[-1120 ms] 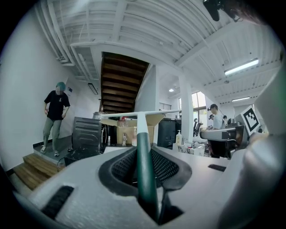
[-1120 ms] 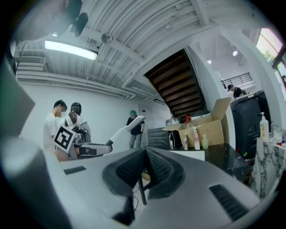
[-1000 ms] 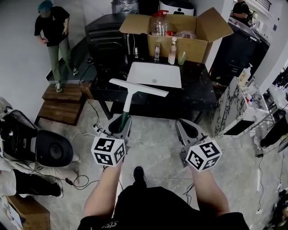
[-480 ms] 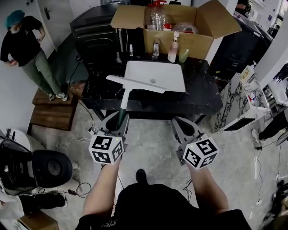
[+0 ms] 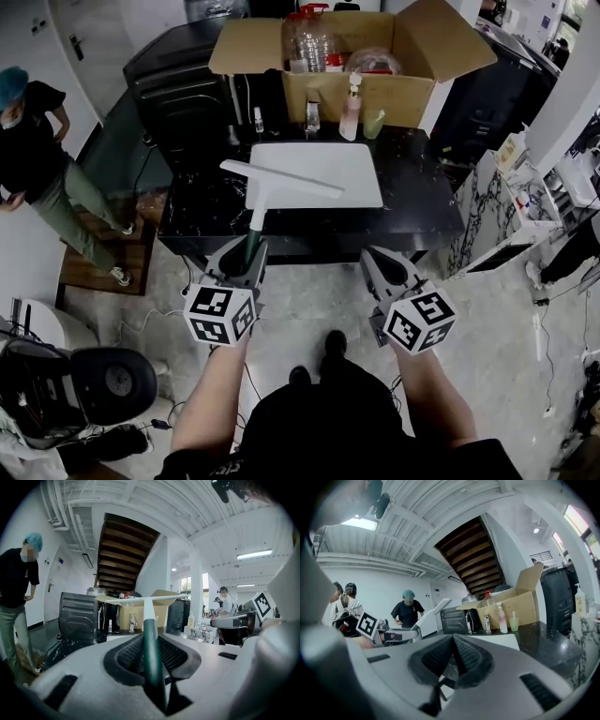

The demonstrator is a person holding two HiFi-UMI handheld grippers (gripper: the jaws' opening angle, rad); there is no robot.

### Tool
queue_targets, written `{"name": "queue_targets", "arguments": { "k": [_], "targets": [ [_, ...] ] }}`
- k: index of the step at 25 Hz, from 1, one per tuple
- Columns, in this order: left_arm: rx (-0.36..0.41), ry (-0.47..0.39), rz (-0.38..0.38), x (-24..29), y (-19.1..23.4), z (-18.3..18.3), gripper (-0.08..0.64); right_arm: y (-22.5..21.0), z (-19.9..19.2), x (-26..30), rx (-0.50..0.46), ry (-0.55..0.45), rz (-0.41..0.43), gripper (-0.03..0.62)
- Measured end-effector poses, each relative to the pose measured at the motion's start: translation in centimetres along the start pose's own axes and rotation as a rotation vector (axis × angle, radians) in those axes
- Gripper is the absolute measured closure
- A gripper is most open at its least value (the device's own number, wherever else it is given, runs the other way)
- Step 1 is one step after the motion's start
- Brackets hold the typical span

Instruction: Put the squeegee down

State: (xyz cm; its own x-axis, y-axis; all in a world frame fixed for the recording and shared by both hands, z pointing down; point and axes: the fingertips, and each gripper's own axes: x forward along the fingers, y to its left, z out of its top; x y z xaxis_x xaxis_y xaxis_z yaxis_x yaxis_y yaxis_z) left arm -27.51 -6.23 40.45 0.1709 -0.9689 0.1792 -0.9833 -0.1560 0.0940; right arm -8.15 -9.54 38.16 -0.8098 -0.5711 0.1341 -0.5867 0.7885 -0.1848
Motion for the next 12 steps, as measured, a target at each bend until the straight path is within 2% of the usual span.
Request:
{"name": "queue_targets", "arguments": {
  "k": [6,12],
  "targets": [
    [-0.009,0.024,0.032,4.8,1.6,-0.5,0.457,-4.0,-0.5,4.5,0.030,0.019,0.042,0.586],
    [-0.005,0.036,0.084,11.0,4.4,0.9,0.459,-8.8,1.1,11.4,0.031,0.032,0.109,0.586]
  ]
}}
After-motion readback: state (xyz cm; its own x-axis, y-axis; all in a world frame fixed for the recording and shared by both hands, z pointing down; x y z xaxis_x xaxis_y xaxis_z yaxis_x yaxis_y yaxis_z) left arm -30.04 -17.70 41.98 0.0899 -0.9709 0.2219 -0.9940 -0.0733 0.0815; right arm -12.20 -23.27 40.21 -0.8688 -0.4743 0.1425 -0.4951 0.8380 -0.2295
